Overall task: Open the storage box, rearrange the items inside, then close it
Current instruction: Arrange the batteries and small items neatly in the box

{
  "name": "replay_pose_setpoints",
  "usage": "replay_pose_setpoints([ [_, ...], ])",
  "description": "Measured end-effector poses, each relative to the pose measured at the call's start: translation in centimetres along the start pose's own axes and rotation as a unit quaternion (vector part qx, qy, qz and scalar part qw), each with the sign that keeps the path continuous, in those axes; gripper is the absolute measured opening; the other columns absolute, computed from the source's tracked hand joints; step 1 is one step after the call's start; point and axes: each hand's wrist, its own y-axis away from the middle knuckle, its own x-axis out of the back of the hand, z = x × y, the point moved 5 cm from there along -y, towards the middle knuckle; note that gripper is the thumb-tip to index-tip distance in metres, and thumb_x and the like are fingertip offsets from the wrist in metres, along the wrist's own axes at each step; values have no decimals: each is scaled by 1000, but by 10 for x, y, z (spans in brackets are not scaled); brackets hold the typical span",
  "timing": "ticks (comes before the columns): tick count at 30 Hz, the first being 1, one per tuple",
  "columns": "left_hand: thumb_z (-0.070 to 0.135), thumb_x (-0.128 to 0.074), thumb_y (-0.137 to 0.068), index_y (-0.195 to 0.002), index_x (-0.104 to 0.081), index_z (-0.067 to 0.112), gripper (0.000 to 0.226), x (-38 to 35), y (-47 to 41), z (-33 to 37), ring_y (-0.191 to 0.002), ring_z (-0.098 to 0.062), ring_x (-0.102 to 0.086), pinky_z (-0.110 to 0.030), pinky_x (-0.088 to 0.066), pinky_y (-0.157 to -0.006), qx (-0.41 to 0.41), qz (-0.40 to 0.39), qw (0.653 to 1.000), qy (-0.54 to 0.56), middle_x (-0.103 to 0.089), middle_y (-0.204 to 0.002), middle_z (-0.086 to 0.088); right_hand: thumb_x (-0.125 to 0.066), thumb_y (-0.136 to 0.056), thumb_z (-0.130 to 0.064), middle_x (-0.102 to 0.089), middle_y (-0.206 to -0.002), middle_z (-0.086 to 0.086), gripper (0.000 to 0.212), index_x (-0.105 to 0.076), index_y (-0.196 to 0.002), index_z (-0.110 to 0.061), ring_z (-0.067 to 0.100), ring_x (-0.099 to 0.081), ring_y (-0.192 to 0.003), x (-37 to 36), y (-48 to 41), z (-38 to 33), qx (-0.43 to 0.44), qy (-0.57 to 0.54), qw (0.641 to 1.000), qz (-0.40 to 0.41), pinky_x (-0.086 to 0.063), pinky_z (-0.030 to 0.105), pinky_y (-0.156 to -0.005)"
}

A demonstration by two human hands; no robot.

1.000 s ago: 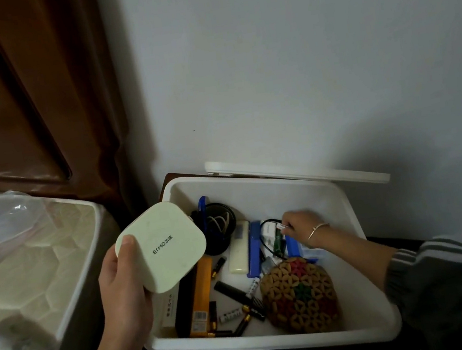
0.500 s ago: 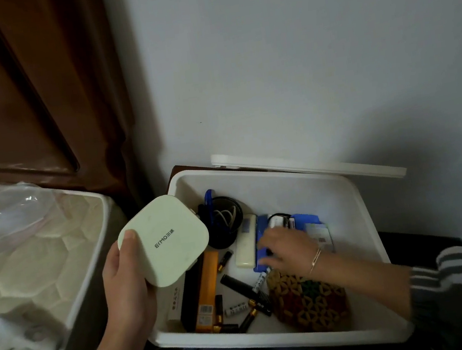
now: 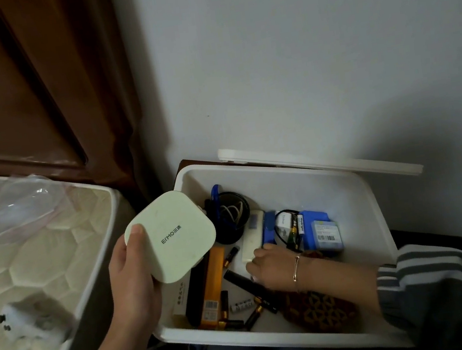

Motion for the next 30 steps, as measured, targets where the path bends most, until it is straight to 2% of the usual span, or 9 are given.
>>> replay_pose_setpoints([
  [2, 59, -54, -86, -121, -63, 30, 46, 1, 0, 0, -96, -24, -72, -31, -58, -63, 0, 3, 1000, -1, -72, -111, -6, -46, -91, -24, -62, -85, 9, 23, -53, -106, -8, 23, -52, -76, 4, 4, 4, -87, -172, 981, 18, -40, 34, -71],
  [3, 60, -54, -85, -120, -64, 31, 46, 2, -1, 0, -96, -24, -72, -31, -58, -62, 0, 5, 1000, -3, -72, -111, -5, -41, -92, -22, -59, -83, 9, 22, -47, -108, -8, 23, -50, -71, 3, 8, 3, -123, -241, 962, 20, -38, 34, -66],
  [5, 62, -55, -84, -120, -63, 32, 48, 2, -1, -1, -96, -24, -72, -31, -57, -62, 1, 5, 1000, -5, -72, -111, -5, -40, -94, -25, -55, -79, 7, 20, -42, -106, -10, 23, -50, -67, 0, 16, -4, -156, -291, 944, 20, -35, 31, -60],
  [7, 62, -56, -83, -121, -63, 32, 49, 2, -1, -1, -97, -24, -71, -31, -57, -62, 3, 4, 1000, -3, -72, -111, -5, -48, -92, -33, -60, -91, 11, 30, -42, -108, -9, 26, -57, -76, -9, 19, -13, -160, -267, 950, -33, -41, 31, -62],
  [9, 60, -56, -84, -121, -63, 32, 47, 1, -1, -1, -95, -23, -72, -31, -57, -62, 4, 5, 1000, 3, -72, -111, -4, -55, -91, -31, -61, -104, 15, 37, -44, -114, -5, 31, -61, -88, -16, 16, -19, -161, -194, 964, -80, -48, 37, -70],
  [12, 60, -56, -83, -121, -62, 32, 48, 0, 0, -1, -96, -23, -72, -32, -58, -62, 5, 5, 1000, 4, -72, -111, -5, -49, -95, -21, -60, -110, 22, 30, -49, -115, 1, 36, -61, -96, -21, 6, -26, -149, -134, 973, -115, -49, 42, -75],
  [16, 61, -56, -84, -120, -63, 33, 46, -1, 1, 1, -95, -23, -72, -33, -57, -62, 1, 0, 1000, 2, -72, -110, -4, -47, -96, -20, -59, -115, 24, 32, -55, -117, 3, 37, -59, -103, -24, 3, -30, -137, -132, 967, -167, -48, 42, -81],
  [27, 62, -58, -79, -120, -62, 32, 50, -2, 2, 1, -97, -25, -71, -35, -58, -63, 9, 6, 1000, 9, -72, -112, -5, -43, -95, -12, -59, -109, 23, 29, -44, -120, 2, 36, -60, -95, -20, 10, -30, -146, -167, 966, -131, -46, 40, -73],
  [30, 62, -56, -81, -118, -63, 35, 46, -2, 3, 3, -94, -22, -72, -35, -58, -61, 2, 3, 1000, 3, -72, -110, -3, -45, -94, -19, -61, -100, 18, 20, -48, -107, -5, 32, -60, -90, -12, 12, -22, -168, -280, 942, -77, -44, 34, -70],
])
